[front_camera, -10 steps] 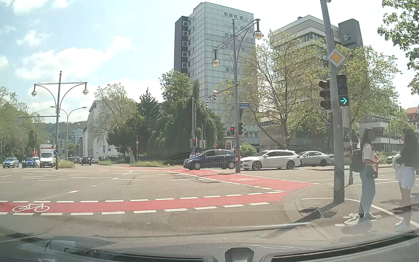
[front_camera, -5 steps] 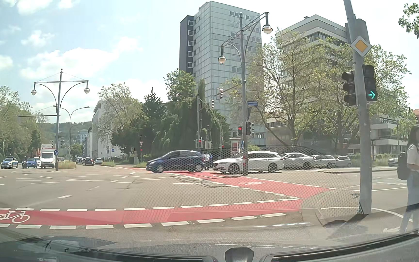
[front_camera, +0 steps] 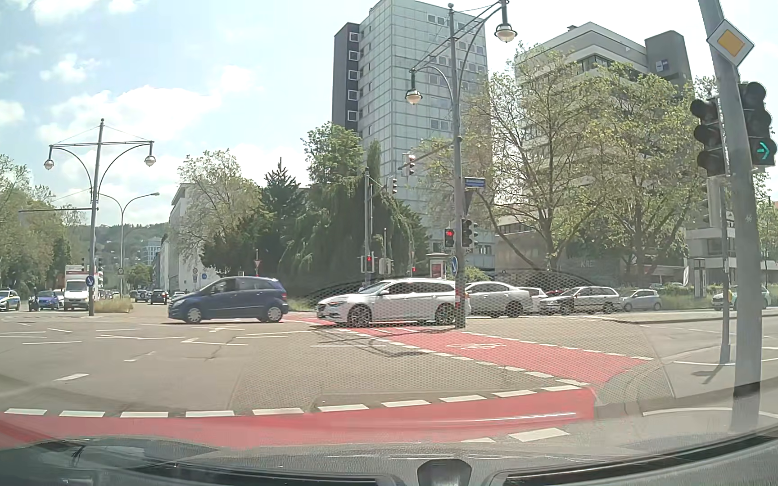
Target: Follow the waypoints while adhering to traffic rules and regulations
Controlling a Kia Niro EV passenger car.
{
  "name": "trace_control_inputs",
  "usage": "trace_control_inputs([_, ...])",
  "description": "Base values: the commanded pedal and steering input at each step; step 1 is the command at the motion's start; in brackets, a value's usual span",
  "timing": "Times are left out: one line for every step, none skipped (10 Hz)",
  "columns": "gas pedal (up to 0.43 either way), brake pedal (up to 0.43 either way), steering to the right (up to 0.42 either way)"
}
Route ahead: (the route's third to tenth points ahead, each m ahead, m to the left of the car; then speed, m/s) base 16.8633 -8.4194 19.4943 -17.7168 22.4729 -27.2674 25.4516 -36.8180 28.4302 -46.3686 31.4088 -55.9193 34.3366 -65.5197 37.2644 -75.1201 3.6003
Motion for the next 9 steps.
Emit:
trace_control_inputs([0.339, 0.0, 0.043])
trace_control_inputs([0.339, 0.0, 0.057])
trace_control_inputs([0.331, 0.0, 0.075])
trace_control_inputs([0.319, 0.0, 0.088])
trace_control_inputs([0.311, 0.0, 0.112])
trace_control_inputs([0.28, 0.0, 0.143])
trace_control_inputs([0.26, 0.0, 0.17])
trace_control_inputs([0.24, 0.0, 0.209])
trace_control_inputs([0.24, 0.0, 0.236])
